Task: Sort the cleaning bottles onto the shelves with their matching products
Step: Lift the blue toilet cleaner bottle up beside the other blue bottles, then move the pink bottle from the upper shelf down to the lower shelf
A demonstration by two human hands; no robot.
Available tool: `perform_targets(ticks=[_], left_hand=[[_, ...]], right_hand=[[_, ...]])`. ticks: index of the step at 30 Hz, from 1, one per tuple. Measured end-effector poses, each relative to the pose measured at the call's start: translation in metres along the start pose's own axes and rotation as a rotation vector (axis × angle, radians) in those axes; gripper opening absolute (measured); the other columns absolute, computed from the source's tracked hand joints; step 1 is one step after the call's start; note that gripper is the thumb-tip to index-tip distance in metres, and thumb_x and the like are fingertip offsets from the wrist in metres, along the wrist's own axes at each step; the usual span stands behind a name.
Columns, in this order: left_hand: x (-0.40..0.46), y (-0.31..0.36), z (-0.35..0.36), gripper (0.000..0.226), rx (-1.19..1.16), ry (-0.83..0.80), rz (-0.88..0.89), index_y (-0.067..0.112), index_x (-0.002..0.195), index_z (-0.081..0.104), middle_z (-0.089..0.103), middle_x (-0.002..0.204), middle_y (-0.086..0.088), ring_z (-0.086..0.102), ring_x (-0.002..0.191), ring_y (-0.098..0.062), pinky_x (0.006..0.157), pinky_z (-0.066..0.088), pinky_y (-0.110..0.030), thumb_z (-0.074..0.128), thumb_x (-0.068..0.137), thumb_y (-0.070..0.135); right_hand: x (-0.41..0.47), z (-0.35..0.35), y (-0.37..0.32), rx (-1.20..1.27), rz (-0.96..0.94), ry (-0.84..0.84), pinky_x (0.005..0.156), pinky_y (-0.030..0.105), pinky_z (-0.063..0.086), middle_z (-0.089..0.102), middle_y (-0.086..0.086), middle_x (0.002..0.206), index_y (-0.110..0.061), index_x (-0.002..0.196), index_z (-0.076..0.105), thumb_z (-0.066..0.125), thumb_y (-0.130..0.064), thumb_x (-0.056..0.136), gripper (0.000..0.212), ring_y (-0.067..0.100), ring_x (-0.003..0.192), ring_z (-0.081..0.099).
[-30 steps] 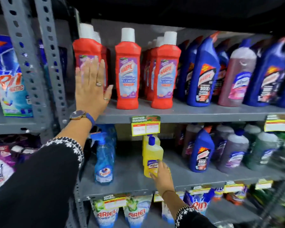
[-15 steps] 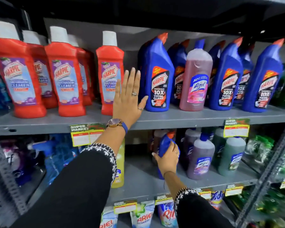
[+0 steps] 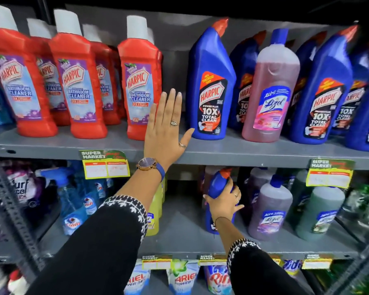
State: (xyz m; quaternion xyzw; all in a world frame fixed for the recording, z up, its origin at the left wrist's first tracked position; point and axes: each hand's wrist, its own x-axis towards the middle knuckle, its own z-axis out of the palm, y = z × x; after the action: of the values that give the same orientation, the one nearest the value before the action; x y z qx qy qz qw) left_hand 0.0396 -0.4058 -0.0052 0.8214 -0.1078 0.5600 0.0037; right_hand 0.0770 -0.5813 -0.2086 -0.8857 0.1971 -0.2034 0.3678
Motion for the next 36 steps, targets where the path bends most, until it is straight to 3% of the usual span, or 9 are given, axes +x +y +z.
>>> perform_targets(ticks=[8, 19, 30, 36], left_hand=[[-0.001, 0.000, 0.001, 0.071, 0.004, -0.005, 0.006, 0.004, 0.149, 0.019, 0.021, 0.156, -0.013, 0.013, 0.144, -0.027, 0.117, 0.001, -0.036, 0.034, 0.094, 0.046], [-0.001, 0.001, 0.000, 0.071, 0.002, -0.008, -0.008, 0.003, 0.149, 0.018, 0.021, 0.156, -0.015, 0.013, 0.144, -0.028, 0.118, 0.001, -0.033, 0.033, 0.095, 0.046], [-0.006, 0.000, 0.004, 0.069, 0.002, 0.001, -0.116, 0.004, 0.149, 0.018, 0.021, 0.156, -0.015, 0.014, 0.144, -0.028, 0.118, 0.007, -0.036, 0.030, 0.097, 0.047], [-0.007, -0.001, 0.007, 0.069, 0.001, 0.009, -0.128, 0.006, 0.151, 0.013, 0.018, 0.157, -0.014, 0.011, 0.145, -0.028, 0.118, 0.004, -0.035, 0.028, 0.098, 0.047]], right_hand=[[0.001, 0.000, 0.001, -0.026, -0.030, 0.052, 0.101, 0.059, 0.031, 0.035, 0.019, 0.141, -0.014, 0.141, 0.030, 0.082, -0.036, 0.063, 0.097, 0.040, 0.131, 0.028], [-0.039, 0.030, -0.049, 0.039, -0.018, -0.040, 0.104, 0.063, 0.023, 0.030, 0.016, 0.144, -0.021, 0.142, 0.025, 0.080, -0.038, 0.066, 0.096, 0.037, 0.135, 0.022], [-0.067, 0.058, -0.070, -0.003, -0.092, -0.106, 0.105, 0.056, 0.026, 0.028, 0.013, 0.146, -0.023, 0.144, 0.021, 0.078, -0.044, 0.067, 0.098, 0.033, 0.136, 0.021], [-0.084, 0.050, -0.066, 0.001, -0.092, -0.107, 0.111, 0.056, 0.022, 0.005, 0.003, 0.159, -0.031, 0.148, 0.003, 0.079, -0.048, 0.066, 0.113, 0.025, 0.146, 0.005]])
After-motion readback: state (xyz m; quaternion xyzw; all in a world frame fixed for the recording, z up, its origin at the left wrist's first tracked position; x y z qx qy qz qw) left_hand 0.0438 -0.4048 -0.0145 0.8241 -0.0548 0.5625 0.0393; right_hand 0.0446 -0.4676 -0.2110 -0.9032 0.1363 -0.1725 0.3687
